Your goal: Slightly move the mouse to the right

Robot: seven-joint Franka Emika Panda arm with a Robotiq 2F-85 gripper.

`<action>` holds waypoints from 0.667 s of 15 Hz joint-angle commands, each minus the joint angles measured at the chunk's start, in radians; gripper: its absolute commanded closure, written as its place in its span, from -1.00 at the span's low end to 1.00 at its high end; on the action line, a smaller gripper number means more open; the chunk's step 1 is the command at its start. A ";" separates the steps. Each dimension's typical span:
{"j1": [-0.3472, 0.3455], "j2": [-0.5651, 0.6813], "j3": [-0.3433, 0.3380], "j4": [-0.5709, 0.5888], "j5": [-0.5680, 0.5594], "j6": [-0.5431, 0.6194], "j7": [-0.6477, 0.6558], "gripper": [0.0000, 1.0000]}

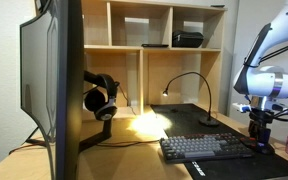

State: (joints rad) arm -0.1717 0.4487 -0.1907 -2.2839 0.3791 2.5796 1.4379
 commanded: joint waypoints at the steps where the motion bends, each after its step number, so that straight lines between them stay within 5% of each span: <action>1: 0.021 0.026 -0.016 -0.018 -0.001 0.094 0.006 -0.05; 2: 0.026 0.026 -0.019 -0.023 -0.004 0.107 0.009 0.11; 7: 0.065 0.010 -0.043 -0.045 0.002 0.179 0.089 0.12; 10: 0.030 -0.025 -0.027 -0.026 0.062 0.118 0.165 0.12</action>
State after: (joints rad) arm -0.1208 0.4472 -0.2216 -2.3161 0.3884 2.7149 1.5535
